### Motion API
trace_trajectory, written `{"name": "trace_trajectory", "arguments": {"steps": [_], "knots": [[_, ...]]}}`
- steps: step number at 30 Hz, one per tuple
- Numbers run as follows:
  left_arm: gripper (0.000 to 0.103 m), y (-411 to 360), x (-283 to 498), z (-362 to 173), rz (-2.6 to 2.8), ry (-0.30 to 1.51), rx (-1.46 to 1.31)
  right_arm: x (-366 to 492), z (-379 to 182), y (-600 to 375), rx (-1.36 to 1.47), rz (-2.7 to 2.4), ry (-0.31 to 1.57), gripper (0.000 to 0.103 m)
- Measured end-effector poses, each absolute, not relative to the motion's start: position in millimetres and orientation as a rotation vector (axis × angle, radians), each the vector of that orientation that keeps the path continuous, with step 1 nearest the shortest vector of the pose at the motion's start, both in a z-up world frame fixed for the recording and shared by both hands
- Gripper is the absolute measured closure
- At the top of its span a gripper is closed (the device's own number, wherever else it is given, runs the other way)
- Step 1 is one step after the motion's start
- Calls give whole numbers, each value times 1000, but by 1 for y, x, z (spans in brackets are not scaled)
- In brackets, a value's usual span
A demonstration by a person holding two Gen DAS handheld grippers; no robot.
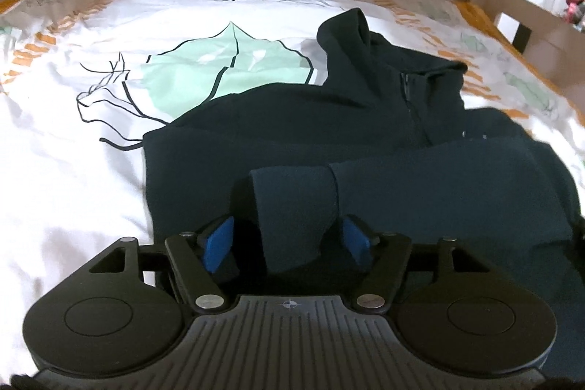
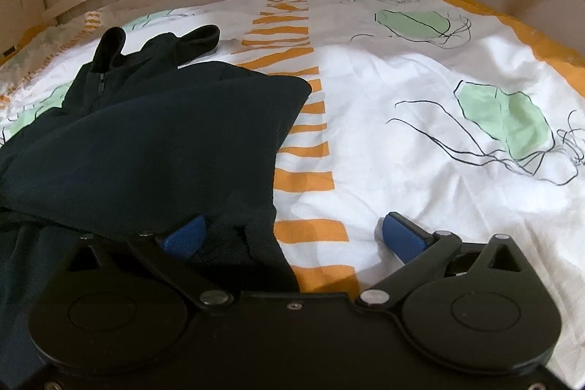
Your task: Fold large clothes
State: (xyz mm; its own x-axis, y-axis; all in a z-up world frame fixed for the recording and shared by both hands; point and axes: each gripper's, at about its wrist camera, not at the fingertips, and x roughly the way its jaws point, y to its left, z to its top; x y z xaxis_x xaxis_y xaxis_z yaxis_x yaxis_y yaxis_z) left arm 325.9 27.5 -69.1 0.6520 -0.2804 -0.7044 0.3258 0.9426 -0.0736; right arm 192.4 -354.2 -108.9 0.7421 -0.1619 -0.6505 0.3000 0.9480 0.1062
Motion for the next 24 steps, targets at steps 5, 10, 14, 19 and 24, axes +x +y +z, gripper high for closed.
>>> {"name": "trace_trajectory", "arguments": {"steps": [5,10,14,19,24], "knots": [[33,23,316,-69,-342,796,134,192,-108,-354,209,-258,689,0],[29,32,313,-56,-330,814,155,192,-104,-355,221,-263,720,0],[24,43,311,-31,-323,748,144,186,-86,-358,272,-303,738,1],[19,39,334,-3,-355,679,98,185,-47,-356,297,-303,611,1],[19,1,371,3,-398,644,109,225,-24,-352,309,-232,582,1]]}}
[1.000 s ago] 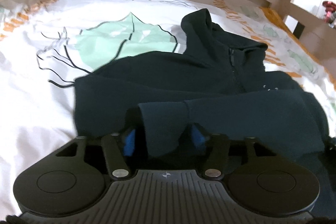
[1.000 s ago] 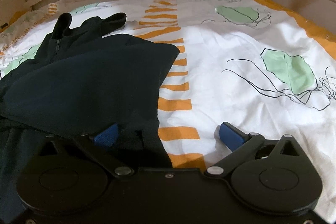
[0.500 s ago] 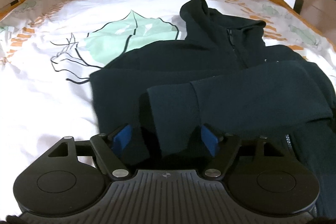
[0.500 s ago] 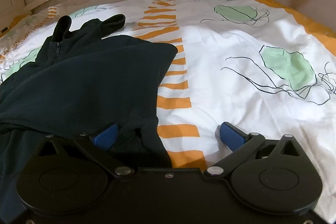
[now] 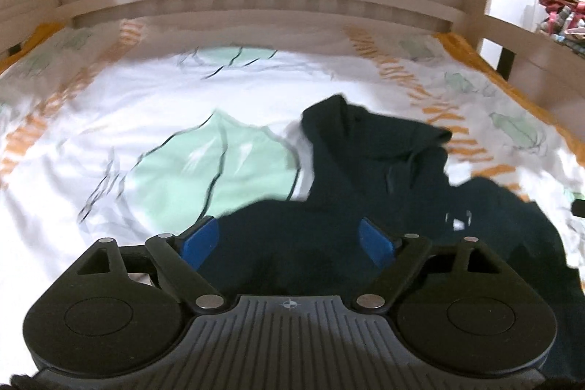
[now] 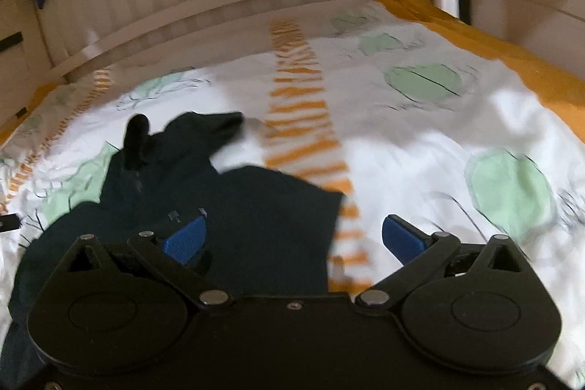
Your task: Fold large clothes
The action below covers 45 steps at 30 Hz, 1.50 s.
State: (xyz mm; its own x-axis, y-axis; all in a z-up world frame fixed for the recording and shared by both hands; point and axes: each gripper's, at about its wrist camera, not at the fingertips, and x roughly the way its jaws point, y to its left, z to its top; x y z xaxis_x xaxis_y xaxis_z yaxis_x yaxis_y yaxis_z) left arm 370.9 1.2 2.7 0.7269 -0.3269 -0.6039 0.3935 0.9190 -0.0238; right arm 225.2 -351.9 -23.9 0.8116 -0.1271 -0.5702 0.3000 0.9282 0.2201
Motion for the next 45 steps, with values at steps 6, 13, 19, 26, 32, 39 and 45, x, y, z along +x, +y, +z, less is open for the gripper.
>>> {"name": "trace_trajectory", "arguments": {"steps": [6,13,19,26,32,39,45], "knots": [[19,-55,420,-9,-438,599,143,298,-34,-344,280,-190,527,1],[19,-96,478,-36,-446,611,174,367,-86,-331,251,-172,563,1],[19,-113,505,-61,-425,625,270,378,-108,-327,222,-177,633,0],[14,-101,533,-63,-313,601,264,376,-110,-327,222,-173,637,0],[13,-83,536,-58,-326,580,203,382,-110,-328,223,-171,640,0],[13,-62,506,-56,-414,510,209,381,-112,-330,235,-167,627,0],[13,-64,502,-58,-451,528,214,381,-112,-330,240,-165,624,0]]}}
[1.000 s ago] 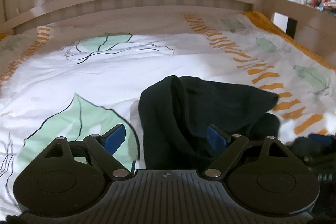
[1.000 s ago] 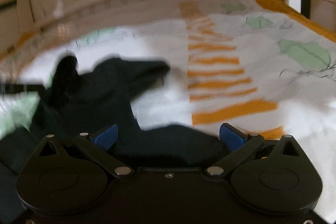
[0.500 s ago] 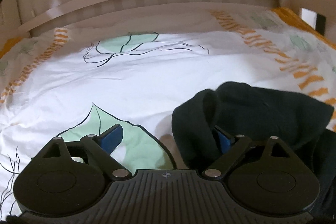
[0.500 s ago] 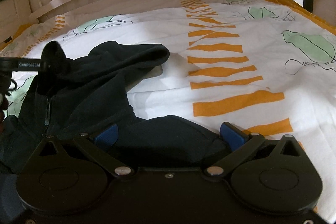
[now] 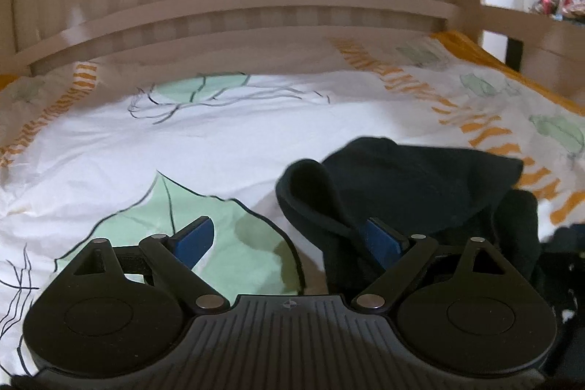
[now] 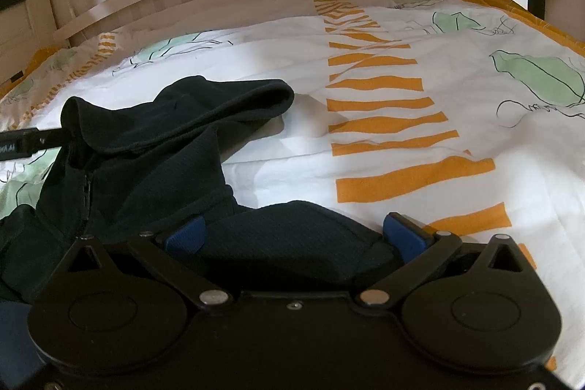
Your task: Fold large clothes
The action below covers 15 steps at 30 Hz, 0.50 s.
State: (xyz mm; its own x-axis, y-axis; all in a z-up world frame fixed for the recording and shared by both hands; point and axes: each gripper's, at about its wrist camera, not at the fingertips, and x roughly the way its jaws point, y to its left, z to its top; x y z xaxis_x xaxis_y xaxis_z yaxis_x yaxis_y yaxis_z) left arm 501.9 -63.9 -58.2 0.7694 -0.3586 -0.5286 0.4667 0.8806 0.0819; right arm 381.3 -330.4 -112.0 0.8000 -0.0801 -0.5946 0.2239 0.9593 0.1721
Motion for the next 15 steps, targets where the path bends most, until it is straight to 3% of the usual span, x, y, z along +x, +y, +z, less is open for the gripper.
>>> {"name": "trace_trajectory", "arguments": {"steps": [15], "knots": [[13,-94,534,-73,-336,566,397,381,-107,-335,270,-149,630,0]]}}
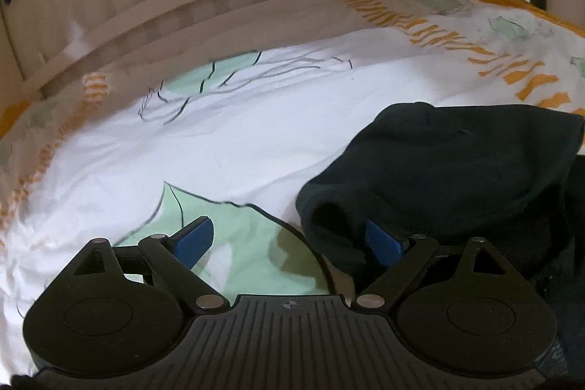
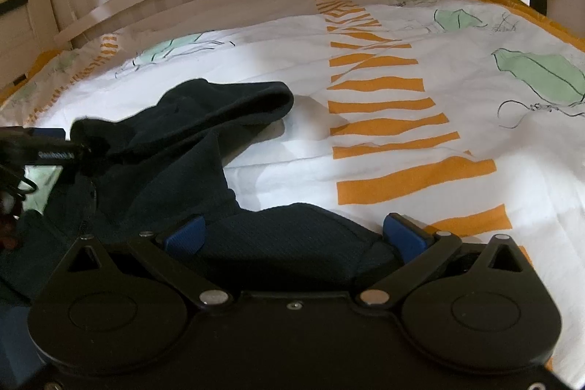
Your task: Fold large clothes
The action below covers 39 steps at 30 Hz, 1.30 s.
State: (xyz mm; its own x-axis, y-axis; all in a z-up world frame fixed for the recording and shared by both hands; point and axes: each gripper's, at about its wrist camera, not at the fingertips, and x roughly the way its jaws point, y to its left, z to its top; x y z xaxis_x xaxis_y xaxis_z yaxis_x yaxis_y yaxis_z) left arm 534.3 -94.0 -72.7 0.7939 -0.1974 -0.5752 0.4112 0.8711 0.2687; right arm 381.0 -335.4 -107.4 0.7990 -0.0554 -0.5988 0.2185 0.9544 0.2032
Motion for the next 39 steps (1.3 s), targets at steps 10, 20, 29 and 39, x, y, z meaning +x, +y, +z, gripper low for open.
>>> {"name": "trace_trajectory", "arguments": {"steps": [10,20,29,39], "knots": [[13,-80,535,-76,-343,555,406,410,-83,-348,286,-127,576,1],[8,-73,564,-62,-242,508,302,433,-79,-344,216,-101,597,1],[1,-26,567,-85,-213,636,148,433,-80,-333,189,-61,601,1],[1,-62,560,-77,-299,516,383,449,-82,-321,135,-51,622,1]]}}
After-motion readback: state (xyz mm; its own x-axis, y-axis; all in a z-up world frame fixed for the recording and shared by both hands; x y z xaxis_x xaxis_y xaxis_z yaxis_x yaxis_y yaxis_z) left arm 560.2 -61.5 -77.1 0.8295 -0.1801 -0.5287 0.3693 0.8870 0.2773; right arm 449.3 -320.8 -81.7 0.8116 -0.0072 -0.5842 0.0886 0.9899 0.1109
